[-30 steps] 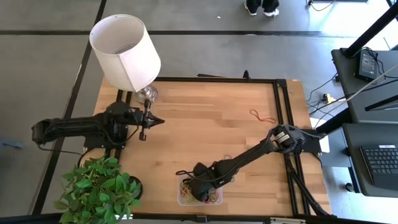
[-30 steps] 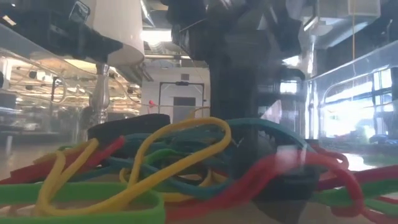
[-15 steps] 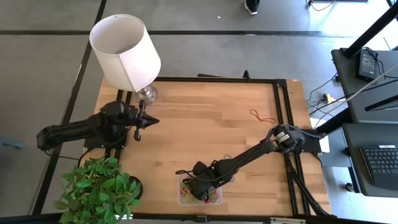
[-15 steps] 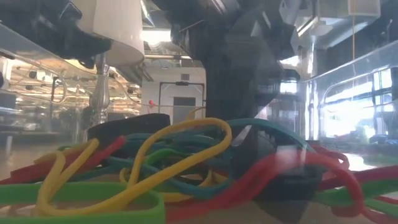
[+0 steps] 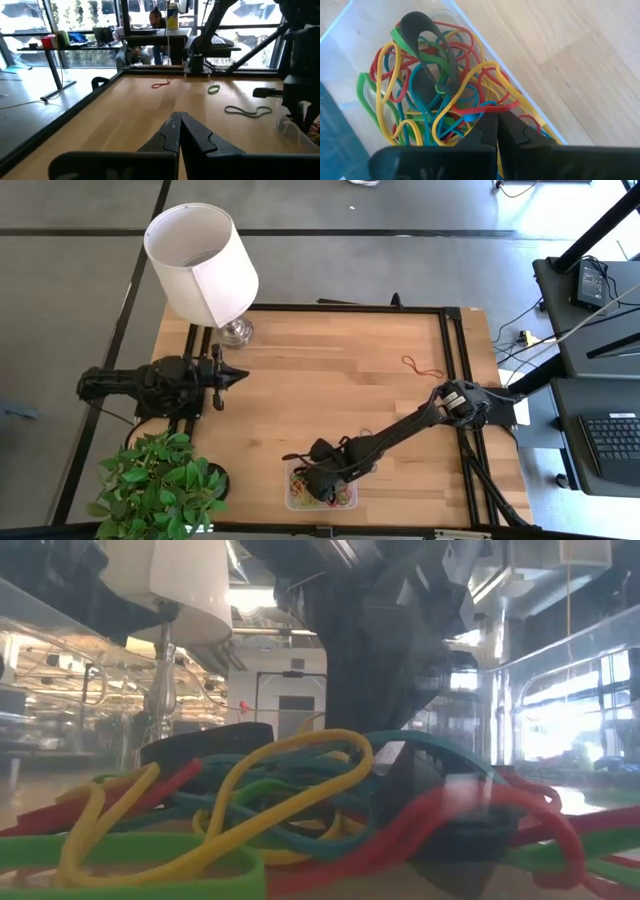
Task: Pick and place rubber bands into bin
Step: Put the blue rubber band into the transparent bin
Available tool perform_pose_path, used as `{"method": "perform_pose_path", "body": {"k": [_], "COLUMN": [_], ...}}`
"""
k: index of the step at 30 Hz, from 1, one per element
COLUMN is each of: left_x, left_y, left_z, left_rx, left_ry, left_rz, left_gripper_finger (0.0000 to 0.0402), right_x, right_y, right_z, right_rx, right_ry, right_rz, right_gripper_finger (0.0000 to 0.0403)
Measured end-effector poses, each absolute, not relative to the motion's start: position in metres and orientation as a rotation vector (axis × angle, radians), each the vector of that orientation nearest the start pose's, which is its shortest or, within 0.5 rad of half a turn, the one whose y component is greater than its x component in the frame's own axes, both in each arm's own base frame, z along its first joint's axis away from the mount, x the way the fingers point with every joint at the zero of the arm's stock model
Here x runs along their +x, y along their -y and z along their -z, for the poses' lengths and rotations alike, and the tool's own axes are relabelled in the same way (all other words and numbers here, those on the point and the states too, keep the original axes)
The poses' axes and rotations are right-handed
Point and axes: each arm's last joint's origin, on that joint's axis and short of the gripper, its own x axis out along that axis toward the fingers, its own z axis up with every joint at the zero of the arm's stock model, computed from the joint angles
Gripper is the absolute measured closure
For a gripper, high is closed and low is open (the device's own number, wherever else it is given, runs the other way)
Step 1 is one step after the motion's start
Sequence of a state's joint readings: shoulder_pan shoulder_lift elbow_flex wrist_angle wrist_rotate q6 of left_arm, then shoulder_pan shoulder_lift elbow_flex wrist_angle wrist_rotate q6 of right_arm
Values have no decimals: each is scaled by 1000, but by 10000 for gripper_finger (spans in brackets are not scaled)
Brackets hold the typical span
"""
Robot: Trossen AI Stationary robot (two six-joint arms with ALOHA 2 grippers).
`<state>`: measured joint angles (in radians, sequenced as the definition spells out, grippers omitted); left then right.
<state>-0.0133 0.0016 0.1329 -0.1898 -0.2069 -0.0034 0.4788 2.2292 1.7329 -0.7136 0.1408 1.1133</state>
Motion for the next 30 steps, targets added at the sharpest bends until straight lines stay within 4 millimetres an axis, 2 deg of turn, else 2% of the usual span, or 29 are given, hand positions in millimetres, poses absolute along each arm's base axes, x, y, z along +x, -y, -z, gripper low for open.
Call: {"method": "perform_pose_path", "body": {"k": [6, 13, 18, 30], "left_x": [94, 96, 96, 96], "left_y": [-1, -2, -3, -4], "left_z": [-172, -171, -169, -169], "left_rx": [13, 132, 124, 64], "left_ry": [-30, 11, -5, 2], "left_rz": [-152, -126, -36, -17], "left_gripper_finger": [399, 399, 399, 400], "right_x": [408, 406, 405, 415], "right_y": [-212, -219, -224, -230], "right_z": [-158, -159, -160, -166], "right_rx": [602, 613, 622, 692], "right_ry": [-1154, -1151, -1138, -1039], "right_rz": [358, 329, 309, 232], "right_gripper_finger": [402, 402, 402, 402]}}
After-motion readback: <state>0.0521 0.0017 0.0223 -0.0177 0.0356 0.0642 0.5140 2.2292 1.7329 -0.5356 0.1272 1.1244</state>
